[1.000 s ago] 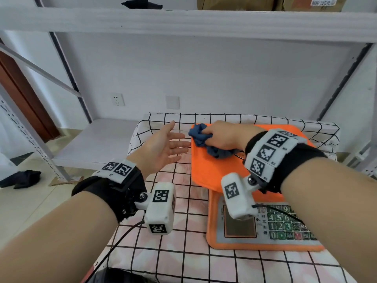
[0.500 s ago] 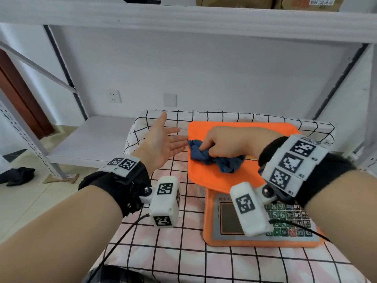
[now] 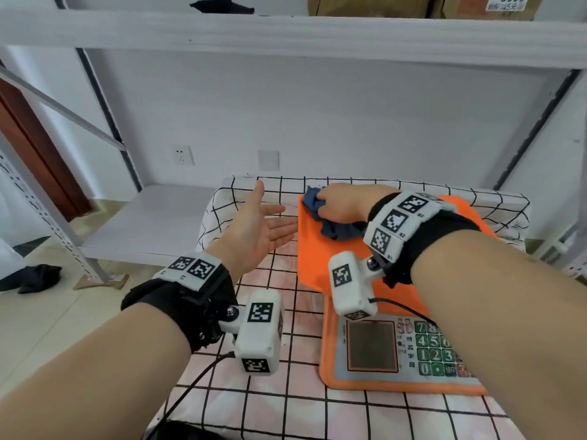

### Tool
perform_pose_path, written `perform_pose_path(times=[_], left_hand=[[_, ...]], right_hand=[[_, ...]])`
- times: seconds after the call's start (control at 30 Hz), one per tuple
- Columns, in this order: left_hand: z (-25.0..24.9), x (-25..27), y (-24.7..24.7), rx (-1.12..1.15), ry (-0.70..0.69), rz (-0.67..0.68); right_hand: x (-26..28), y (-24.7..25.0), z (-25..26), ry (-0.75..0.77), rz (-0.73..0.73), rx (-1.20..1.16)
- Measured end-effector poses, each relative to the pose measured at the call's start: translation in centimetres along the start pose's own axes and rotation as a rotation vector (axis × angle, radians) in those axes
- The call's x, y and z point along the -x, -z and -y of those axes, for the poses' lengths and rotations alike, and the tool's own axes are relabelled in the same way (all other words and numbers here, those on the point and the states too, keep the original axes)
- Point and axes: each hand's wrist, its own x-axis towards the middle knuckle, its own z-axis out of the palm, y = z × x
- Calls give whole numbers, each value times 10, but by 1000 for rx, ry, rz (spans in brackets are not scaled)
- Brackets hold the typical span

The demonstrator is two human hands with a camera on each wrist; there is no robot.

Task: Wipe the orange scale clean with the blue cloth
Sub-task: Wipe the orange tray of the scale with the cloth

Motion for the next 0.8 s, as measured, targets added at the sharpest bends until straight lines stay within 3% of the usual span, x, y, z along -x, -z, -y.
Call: perform_pose_path(times=[0.17,0.33,0.43,0.67,0.8], left_hand=[[0,0,0,30,0,7],[-1,-3,-1,12,-6,-3],[-1,-3,-3,-8,-8,-10],[-1,-4,0,-38,-7,35],[-1,-2,-1,-72,-27,29]], right_hand=[[12,5,-41,-253,-110,-40],[17,6,-46,-353,-284,-39],[10,1,-35,-286,-162,-94],[-2,1,2,-47,-125,-48],[2,-2,-2,6,-73,-89]])
